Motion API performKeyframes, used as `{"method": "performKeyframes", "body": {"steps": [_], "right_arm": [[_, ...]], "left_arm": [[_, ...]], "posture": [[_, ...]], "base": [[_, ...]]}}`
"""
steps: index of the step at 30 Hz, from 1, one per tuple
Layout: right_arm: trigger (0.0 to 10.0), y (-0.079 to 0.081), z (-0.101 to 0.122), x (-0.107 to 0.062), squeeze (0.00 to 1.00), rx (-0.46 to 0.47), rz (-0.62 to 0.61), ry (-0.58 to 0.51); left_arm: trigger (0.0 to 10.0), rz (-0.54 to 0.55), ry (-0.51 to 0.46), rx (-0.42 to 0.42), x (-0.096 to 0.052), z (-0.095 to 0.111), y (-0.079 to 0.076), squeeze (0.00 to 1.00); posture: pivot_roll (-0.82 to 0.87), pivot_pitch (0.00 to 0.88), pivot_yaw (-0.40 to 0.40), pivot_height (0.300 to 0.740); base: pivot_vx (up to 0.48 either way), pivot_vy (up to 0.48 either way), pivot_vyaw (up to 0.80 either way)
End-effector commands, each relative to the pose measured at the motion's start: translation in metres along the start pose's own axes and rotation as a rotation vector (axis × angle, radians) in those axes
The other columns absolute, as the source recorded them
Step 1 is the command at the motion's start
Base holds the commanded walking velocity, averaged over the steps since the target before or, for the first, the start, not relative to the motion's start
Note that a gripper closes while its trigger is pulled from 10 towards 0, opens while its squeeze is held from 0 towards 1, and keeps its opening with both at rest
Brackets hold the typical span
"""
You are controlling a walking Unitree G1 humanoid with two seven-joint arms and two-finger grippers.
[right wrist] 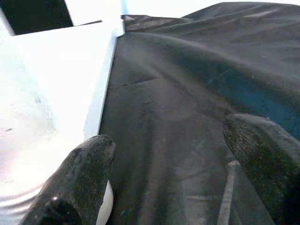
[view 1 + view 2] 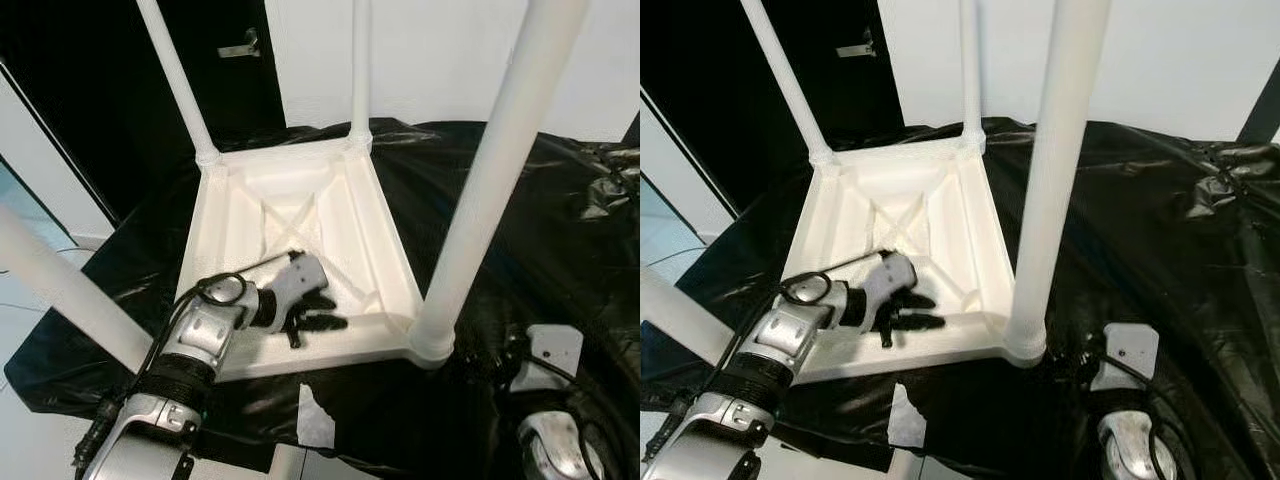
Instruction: Building children table
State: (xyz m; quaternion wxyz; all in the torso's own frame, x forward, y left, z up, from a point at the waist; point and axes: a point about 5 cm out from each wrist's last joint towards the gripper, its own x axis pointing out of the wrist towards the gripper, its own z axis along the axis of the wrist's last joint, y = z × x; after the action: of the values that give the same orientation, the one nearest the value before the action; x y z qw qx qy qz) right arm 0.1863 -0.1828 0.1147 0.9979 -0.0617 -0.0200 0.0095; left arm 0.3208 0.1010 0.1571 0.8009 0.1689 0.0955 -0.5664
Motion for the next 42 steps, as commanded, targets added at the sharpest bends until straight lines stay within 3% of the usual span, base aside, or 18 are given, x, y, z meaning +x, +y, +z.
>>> {"method": "performKeyframes", "body": {"steps": [1,5,9,18,26,33,37,42], "right_arm": [[10.0,0.011,0.004,-0.005,0.00,0.004,0.086,-0.015],[10.0,0.015,0.002,-0.011,0.00,0.020,0.123,-0.001],[10.0,0.026,0.006,-0.015,0.00,0.037,0.269,-0.013],[10.0,0.032,0.013,-0.016,0.00,0.042,0.483,0.013],[10.0,0.026,0.012,-0.026,0.00,0.034,0.590,0.067],[10.0,0.024,0.016,-0.036,0.00,0.041,0.786,0.138],[10.0,0.024,0.018,-0.035,0.00,0.030,0.807,0.129],[10.0,0.024,0.021,-0.010,0.00,-0.026,0.795,0.079]], "left_arm": [[10.0,0.309,-0.054,0.026,-0.012,0.010,0.017,0.00],[10.0,0.313,-0.081,0.042,-0.018,0.015,0.017,0.00],[10.0,0.292,-0.109,0.088,-0.031,0.017,0.007,0.00],[10.0,0.354,-0.102,0.068,-0.040,0.013,-0.001,0.00],[10.0,0.394,-0.090,0.076,-0.049,0.010,-0.004,0.00],[10.0,0.434,-0.036,0.066,-0.065,-0.001,-0.003,0.00],[10.0,0.419,-0.034,0.067,-0.067,-0.003,-0.004,0.00],[10.0,0.391,-0.036,0.059,-0.068,-0.003,-0.012,0.00]], "posture": [[-0.09,0.000,0.077,0.740],[-0.08,0.000,0.071,0.740],[-0.08,0.000,0.064,0.740],[-0.07,0.000,0.044,0.740],[-0.08,0.000,0.040,0.740],[-0.09,0.000,0.053,0.740],[-0.08,0.000,0.053,0.740],[-0.07,0.000,0.057,0.740]], "base": [[0.000,0.000,0.00],[0.000,0.000,0.00],[0.000,0.000,0.00],[0.000,0.000,0.00],[0.000,0.000,0.00],[0.000,0.000,0.00],[0.000,0.000,0.00],[0.000,0.000,0.00]]}}
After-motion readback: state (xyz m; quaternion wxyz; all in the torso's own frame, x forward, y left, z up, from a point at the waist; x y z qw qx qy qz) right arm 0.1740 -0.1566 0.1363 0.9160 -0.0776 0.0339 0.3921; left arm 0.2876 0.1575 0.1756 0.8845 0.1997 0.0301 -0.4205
